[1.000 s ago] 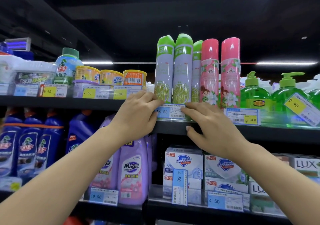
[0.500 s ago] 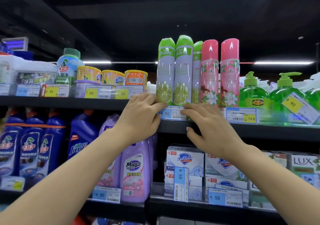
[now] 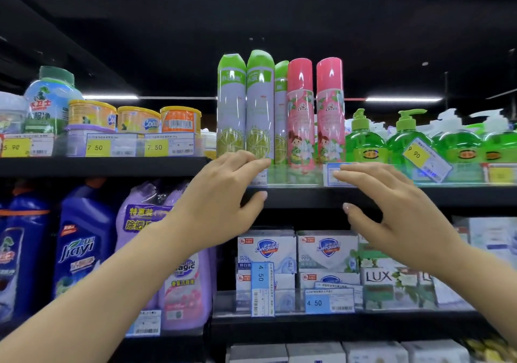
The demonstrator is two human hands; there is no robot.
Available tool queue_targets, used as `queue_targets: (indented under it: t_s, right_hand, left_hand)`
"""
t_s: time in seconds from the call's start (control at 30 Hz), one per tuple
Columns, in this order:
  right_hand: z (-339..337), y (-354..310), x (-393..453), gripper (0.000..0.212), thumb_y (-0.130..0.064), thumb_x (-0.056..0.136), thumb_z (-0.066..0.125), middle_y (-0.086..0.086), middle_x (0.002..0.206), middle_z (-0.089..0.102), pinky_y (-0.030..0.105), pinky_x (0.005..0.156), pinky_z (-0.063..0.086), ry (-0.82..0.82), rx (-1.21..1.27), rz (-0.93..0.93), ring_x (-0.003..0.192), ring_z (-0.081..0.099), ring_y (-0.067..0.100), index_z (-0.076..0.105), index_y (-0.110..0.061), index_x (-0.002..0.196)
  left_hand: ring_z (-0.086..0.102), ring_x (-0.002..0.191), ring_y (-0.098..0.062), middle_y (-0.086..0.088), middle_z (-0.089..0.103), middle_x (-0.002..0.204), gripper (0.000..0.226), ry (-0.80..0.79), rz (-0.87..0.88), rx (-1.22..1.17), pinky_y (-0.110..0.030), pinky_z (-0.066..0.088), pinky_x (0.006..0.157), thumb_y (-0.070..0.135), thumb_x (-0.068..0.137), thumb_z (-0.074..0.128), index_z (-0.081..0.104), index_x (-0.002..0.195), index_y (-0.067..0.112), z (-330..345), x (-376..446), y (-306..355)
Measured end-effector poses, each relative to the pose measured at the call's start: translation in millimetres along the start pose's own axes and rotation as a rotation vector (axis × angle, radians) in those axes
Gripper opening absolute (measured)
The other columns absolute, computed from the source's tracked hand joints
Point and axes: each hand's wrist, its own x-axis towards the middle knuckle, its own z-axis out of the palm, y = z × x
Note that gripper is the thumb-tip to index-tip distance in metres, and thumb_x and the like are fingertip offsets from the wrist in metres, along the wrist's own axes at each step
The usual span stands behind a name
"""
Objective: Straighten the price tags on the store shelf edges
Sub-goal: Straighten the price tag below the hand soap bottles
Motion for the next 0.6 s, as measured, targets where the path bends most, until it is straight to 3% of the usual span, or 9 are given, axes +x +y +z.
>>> queue_targets:
  t_s: [0.2, 0.27, 0.37, 0.6]
  right_hand:
    - [-33.0, 41.5, -28.5, 0.047, -0.036, 0.086, 0.043, 0.003, 0.122, 0.060, 0.028, 0.100, 0.031, 0.002, -0.086, 0.064, 0.116, 0.046, 0.016, 0.058, -0.012, 0.124]
    - [-41.6, 61.3, -35.3, 0.046, -0.035, 0.086, 0.045, 0.003, 0.121, 0.060, 0.024, 0.101, 0.027, -0.013, -0.109, 0.066, 0.116, 0.046, 0.016, 0.058, -0.013, 0.124]
    - [-53.7, 95.2, -44.5, 0.044, -0.030, 0.085, 0.052, 0.001, 0.122, 0.059, 0.030, 0.101, 0.030, -0.015, -0.096, 0.106, 0.118, 0.047, 0.017, 0.058, -0.015, 0.125]
    - [-71.4, 168.2, -57.3, 0.046, -0.030, 0.083, 0.051, -0.002, 0.126, 0.057, 0.026, 0.101, 0.028, -0.026, -0.052, 0.097, 0.121, 0.042, 0.012, 0.057, -0.017, 0.127]
  left_hand:
    - [0.052, 0.112, -0.023, -0.005, 0.059, 0.119, 0.050, -0.071, 0.030, -0.059, -0.025, 0.033, 0.096, 0.031, 0.085, 0.053, 0.055, 0.130, 0.010, 27.1, 23.6, 48.4]
    - [0.052, 0.113, -0.022, -0.004, 0.059, 0.120, 0.049, -0.065, 0.036, -0.063, -0.027, 0.035, 0.096, 0.033, 0.086, 0.052, 0.055, 0.129, 0.011, 36.1, 33.2, 65.1]
    - [0.053, 0.110, -0.022, -0.002, 0.059, 0.117, 0.050, -0.038, 0.040, -0.064, -0.031, 0.039, 0.094, 0.038, 0.086, 0.047, 0.057, 0.127, 0.011, 49.6, 49.6, 89.0]
    - [0.052, 0.114, -0.021, 0.000, 0.059, 0.119, 0.049, 0.004, -0.029, -0.050, -0.030, 0.035, 0.097, 0.033, 0.085, 0.052, 0.055, 0.130, 0.014, 83.7, 96.2, 135.3]
